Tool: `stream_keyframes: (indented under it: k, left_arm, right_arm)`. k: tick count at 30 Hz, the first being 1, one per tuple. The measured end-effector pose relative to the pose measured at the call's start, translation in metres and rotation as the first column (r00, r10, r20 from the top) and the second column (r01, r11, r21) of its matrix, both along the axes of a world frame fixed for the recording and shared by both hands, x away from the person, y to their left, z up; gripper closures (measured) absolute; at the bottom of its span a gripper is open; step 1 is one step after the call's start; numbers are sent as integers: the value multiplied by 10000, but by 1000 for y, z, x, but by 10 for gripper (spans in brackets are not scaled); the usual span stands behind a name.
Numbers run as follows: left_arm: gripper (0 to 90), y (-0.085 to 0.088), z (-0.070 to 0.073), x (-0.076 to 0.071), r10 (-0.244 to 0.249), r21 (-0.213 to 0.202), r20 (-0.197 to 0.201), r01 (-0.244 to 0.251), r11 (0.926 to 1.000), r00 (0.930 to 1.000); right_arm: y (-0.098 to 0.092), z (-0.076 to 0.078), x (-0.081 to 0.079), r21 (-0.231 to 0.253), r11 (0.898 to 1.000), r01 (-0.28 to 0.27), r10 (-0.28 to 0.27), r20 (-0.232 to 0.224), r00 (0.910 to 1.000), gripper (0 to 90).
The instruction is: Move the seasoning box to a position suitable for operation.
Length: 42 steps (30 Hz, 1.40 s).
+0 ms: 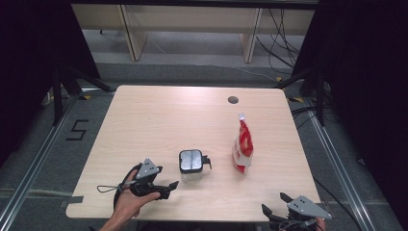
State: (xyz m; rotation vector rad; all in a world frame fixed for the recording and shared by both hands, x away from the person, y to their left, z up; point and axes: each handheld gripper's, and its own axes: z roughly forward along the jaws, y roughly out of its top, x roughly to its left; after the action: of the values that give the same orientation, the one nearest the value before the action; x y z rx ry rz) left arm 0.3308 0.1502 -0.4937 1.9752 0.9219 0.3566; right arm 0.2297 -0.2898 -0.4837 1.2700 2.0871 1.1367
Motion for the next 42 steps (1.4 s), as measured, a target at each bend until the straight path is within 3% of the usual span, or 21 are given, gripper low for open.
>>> stream_keyframes:
  k: [1,2,6,7,9,10,11,14,17,18,19,20,21,23,26,27,28,30,33,39,42]
  left_arm:
    - [163,2,1,1,-118,221,-23,118,9997,9999]
    - [162,0,1,1,-13,-72,-51,12,10000,10000]
    - [191,0,1,1,0,-239,58,1,9997,10000]
    - [211,2,3,1,-159,34,98,158,9999,9998]
    - [251,0,4,1,-45,-194,95,46,9998,9999]
    - [285,1,6,2,-158,-109,70,159,9998,9999]
    - [333,-2,5,2,-147,-485,117,152,9987,9998]
    - [469,-4,10,2,-497,-546,430,520,9972,9978]
    - [576,-8,17,3,-674,-570,799,721,9958,9945]
    - [616,-9,20,3,-656,-595,810,705,9957,9946]
    - [655,-11,23,4,-688,-661,932,752,9950,9933]
    - [688,-13,25,6,-749,-670,1007,819,9944,9921]
    - [705,-16,28,8,-838,-873,970,924,9919,9918]
    - [726,-22,36,10,-891,-838,1148,990,9915,9894]
    - [757,-31,47,13,-1028,-1014,1323,1167,9880,9859]
    - [779,-35,54,15,-1101,-844,1518,1238,9887,9823]
    - [786,-39,58,15,-1144,-904,1322,1269,9878,9846]
    - [810,-47,66,18,-1255,-809,1336,1370,9873,9831]
    - [838,-61,73,23,-1481,-548,1172,1553,9864,9820]
    - [882,-84,73,37,-1887,27,867,1892,9819,9782]
    - [883,-88,70,41,-1694,135,744,1688,9855,9827]
  right_arm:
    - [0,-1,1,-83,10000,15,-15,80,10000,243]
    - [0,-1,1,-54,10000,25,-25,30,10000,242]
    - [0,0,1,83,10000,33,-32,-109,9999,242]
    - [0,0,0,73,10000,64,-63,-123,9999,241]
    - [-1,-1,1,-18,9999,108,-108,15,9999,241]
    - [0,0,-1,185,9994,296,-290,-285,9992,241]
    - [-2,0,2,-131,9999,25,-25,34,10000,241]
    - [-2,-2,2,-22,10000,57,-57,-174,9998,240]
    - [-3,-1,3,30,9997,240,-240,-47,9997,240]
    - [-2,-1,1,183,9990,406,-401,-245,9989,239]
    - [-4,-1,3,12,9995,323,-323,-45,9995,239]
    - [-3,0,2,156,9990,409,-405,-255,9989,239]
    - [-3,0,1,188,9988,447,-441,-317,9985,239]
    - [-5,-2,4,-46,9996,264,-263,69,9996,238]
    - [-5,-2,4,42,9998,179,-178,-139,9997,238]
    - [-5,-1,4,58,9998,208,-207,-162,9997,238]
    - [-4,-1,3,84,9997,239,-238,-174,9996,238]
    - [-6,-1,4,-84,9997,241,-240,147,9996,238]
    - [-5,-1,4,106,9998,184,-182,-180,9997,238]
    - [-3,-1,3,130,9998,142,-139,-219,9997,238]
    - [-3,-2,4,76,9999,80,-80,-85,9999,238]
